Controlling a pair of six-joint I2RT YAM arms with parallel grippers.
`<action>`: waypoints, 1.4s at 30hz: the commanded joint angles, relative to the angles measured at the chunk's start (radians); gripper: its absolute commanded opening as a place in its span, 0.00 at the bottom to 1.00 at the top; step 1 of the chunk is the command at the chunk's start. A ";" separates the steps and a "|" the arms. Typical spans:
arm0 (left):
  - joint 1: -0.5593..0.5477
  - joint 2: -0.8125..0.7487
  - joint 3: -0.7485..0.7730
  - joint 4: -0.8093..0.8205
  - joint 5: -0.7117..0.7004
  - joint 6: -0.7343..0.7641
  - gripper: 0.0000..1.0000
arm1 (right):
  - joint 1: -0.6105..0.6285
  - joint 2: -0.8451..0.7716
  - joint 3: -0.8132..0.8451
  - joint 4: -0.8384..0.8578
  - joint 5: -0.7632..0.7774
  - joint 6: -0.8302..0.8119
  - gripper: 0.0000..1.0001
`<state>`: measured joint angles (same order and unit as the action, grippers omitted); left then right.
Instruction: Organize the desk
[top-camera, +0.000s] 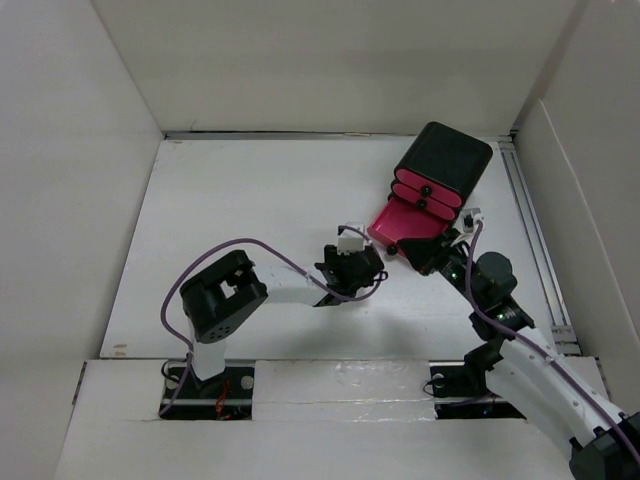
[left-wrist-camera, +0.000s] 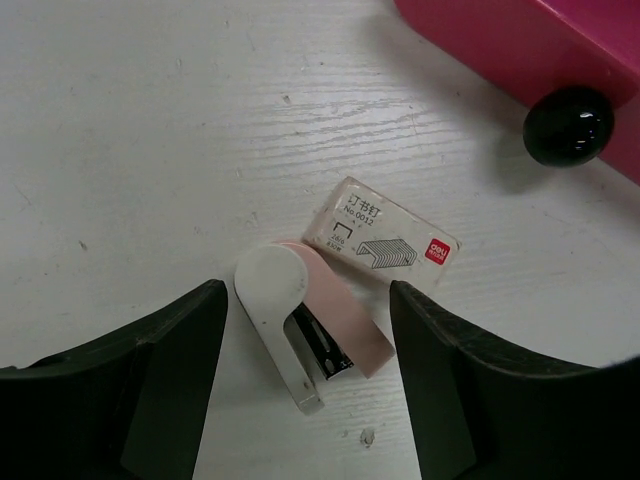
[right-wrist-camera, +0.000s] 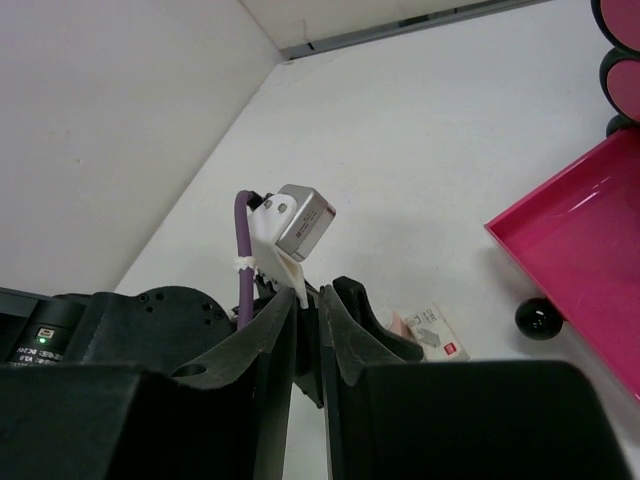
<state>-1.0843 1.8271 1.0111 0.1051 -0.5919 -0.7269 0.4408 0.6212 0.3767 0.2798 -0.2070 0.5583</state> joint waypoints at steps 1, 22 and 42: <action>0.001 0.023 0.053 -0.024 -0.045 -0.017 0.61 | 0.010 -0.005 -0.005 0.082 -0.009 0.008 0.21; -0.019 -0.141 -0.071 -0.012 -0.065 0.009 0.00 | 0.010 -0.001 -0.021 0.090 0.040 0.008 0.22; 0.129 0.191 0.564 0.214 0.345 0.270 0.04 | 0.010 -0.201 -0.047 -0.040 0.242 0.011 0.20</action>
<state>-0.9783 1.9377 1.5043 0.3317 -0.3256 -0.4847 0.4408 0.4370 0.3252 0.2539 -0.0132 0.5728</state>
